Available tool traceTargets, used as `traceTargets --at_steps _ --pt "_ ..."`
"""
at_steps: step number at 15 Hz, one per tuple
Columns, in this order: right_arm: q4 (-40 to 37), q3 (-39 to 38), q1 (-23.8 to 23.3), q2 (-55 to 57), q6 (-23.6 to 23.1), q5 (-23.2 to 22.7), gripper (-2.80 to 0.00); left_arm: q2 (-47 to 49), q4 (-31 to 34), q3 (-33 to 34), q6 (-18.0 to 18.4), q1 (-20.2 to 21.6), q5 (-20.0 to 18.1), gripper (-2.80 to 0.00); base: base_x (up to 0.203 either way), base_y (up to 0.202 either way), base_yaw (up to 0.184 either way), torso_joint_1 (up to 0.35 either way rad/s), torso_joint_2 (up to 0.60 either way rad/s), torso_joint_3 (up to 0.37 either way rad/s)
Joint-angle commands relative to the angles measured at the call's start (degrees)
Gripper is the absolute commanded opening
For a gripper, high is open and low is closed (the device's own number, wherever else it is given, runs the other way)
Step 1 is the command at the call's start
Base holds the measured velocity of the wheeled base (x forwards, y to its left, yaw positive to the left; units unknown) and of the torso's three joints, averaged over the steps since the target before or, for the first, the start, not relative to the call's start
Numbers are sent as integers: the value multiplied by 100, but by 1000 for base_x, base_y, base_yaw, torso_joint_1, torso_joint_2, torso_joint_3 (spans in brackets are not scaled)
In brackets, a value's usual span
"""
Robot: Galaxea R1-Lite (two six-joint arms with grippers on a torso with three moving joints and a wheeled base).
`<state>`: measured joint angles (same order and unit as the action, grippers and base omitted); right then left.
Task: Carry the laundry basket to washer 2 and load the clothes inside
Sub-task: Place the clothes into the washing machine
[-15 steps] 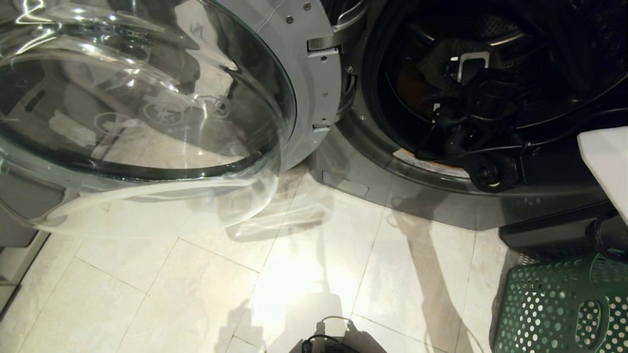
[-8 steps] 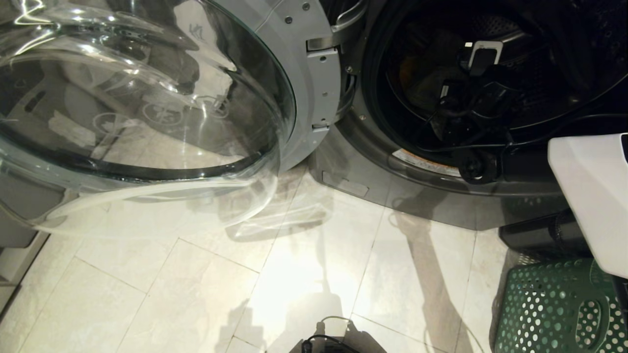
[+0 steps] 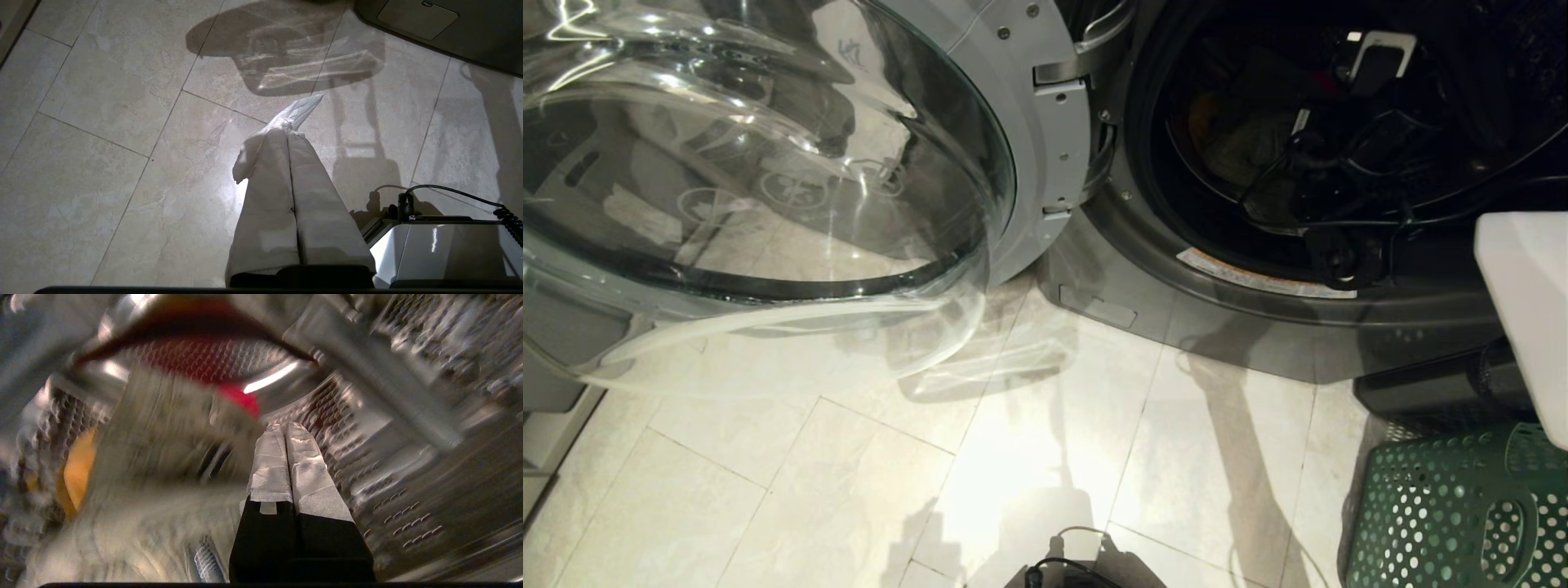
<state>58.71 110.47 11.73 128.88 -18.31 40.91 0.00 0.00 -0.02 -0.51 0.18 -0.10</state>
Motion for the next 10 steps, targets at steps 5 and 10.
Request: traceTargets --at_steps 5,10 --pt "-1117 -818 312 -1453 547 64 -280 9 0 2 -2 -1 1 -280 0 0 0 0 0 0" --pt "-2269 -1975 247 -1717 1348 333 -280 9 0 -6 -2 -1 1 -280 0 0 0 0 0 0"
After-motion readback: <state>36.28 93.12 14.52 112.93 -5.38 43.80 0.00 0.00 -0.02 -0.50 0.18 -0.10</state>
